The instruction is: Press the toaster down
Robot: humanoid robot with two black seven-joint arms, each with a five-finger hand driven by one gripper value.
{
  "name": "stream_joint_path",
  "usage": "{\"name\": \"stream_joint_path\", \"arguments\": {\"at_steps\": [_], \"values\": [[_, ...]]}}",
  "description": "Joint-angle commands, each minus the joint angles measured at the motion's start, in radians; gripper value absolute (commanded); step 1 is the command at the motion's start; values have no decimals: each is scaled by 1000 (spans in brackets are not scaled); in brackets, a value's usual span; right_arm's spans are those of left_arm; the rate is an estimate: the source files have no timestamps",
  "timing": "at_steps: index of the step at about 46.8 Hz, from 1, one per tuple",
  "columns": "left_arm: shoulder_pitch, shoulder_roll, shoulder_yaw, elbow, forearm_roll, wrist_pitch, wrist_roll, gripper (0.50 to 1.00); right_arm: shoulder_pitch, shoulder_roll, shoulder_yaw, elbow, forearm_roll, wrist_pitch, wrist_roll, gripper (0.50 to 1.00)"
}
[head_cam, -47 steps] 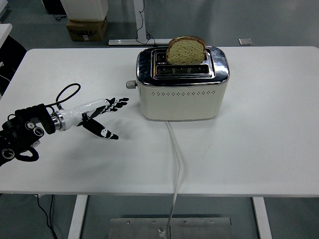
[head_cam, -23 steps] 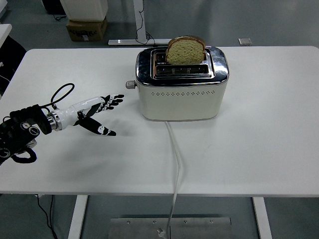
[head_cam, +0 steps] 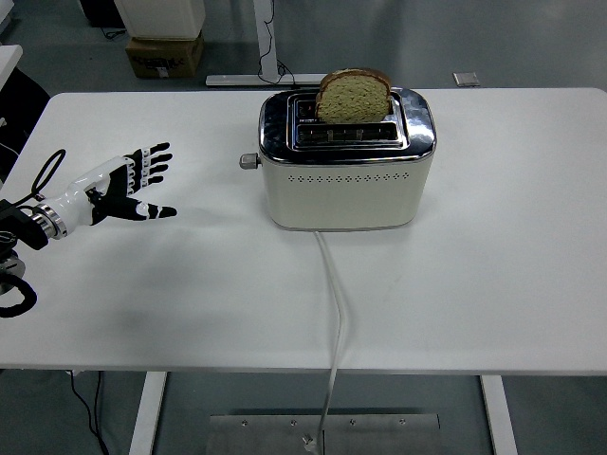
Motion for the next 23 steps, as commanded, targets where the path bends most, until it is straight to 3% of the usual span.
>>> {"name": "stream_joint_path", "arguments": {"at_steps": [1, 12, 23], "values": [[0, 6, -1, 0, -48, 1, 0, 1000, 0, 0, 0, 0, 0, 0, 0, 998], [-2, 15, -5, 9, -264, 5, 0, 1000, 0, 0, 0, 0, 0, 1, 0, 1000], [-5, -2, -5, 50, -500, 53, 0, 1000, 0, 0, 0, 0, 0, 0, 0, 1000]]}}
